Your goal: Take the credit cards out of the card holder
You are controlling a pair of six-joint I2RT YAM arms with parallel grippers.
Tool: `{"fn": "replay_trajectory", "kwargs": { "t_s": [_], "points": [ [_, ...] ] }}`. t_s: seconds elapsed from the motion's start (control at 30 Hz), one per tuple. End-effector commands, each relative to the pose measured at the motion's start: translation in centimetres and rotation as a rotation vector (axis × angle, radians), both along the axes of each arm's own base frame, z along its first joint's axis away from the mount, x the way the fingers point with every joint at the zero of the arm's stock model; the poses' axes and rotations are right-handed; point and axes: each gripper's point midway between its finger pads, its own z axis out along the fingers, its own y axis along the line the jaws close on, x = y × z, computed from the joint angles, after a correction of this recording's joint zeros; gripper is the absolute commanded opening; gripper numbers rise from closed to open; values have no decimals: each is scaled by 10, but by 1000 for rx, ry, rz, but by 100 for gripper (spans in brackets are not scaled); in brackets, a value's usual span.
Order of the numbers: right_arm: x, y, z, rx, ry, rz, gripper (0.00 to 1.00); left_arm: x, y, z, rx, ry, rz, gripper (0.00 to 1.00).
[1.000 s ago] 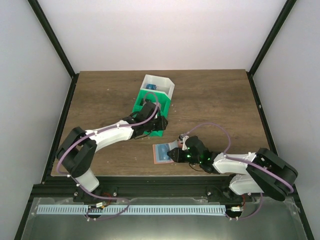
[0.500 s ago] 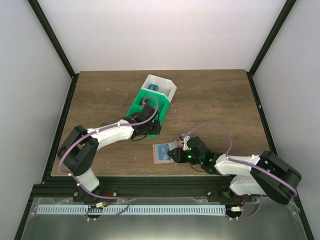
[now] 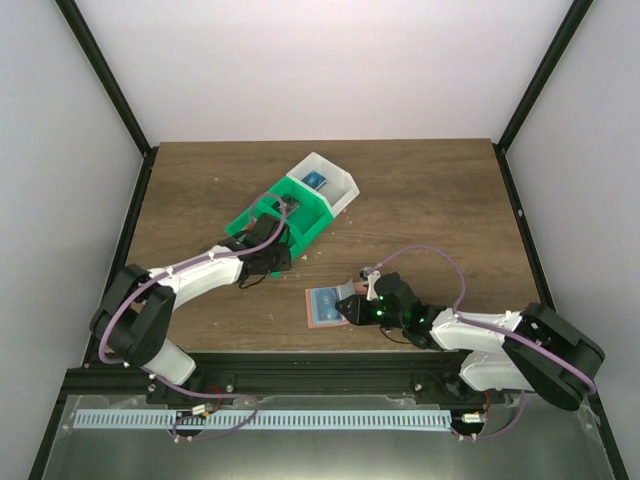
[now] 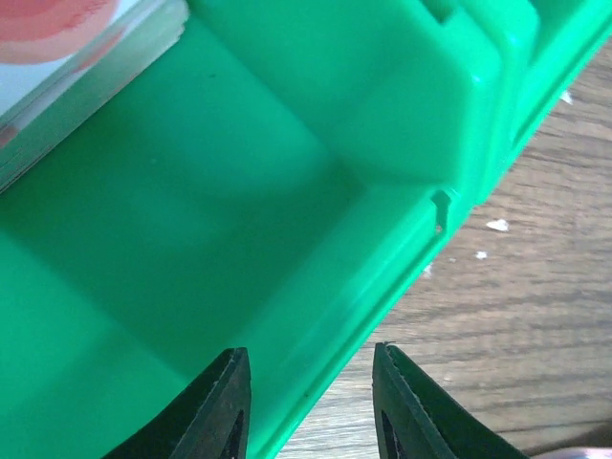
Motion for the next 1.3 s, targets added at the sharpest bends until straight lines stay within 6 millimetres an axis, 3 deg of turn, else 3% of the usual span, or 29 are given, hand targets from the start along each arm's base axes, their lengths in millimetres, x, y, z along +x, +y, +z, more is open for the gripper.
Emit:
{"fn": "replay_trajectory", "kwargs": {
  "t_s": [0.0, 0.17, 0.3, 0.5, 0.77, 0.97, 1.07, 1.27],
  "points": [
    [4, -3, -2, -13, -12, -14, 23, -3, 31, -8, 18, 33, 50, 38],
    [4, -4, -3, -13, -10, -22, 23, 5, 61, -2, 34, 15, 112, 36],
    [5, -4, -2, -15, -15, -25, 23, 12, 67, 11, 22, -13, 127, 36],
    [3, 0, -3, -6, 1, -7, 20, 8, 37, 46, -184, -66, 58, 37],
    [5, -1, -11, -34, 26, -23, 17, -34, -25, 72, -414, -63, -146, 24],
    [13, -5, -19, -107, 24, -50, 18, -76, -62, 54, -513, 20, -251, 7],
    [16, -1, -16, -103, 19, -46, 19, -89, -66, 37, -547, 55, -257, 5],
    [16, 9, -22, -104, 52, -12, 23, -103, -68, 17, -604, 111, -270, 25]
  ]
}}
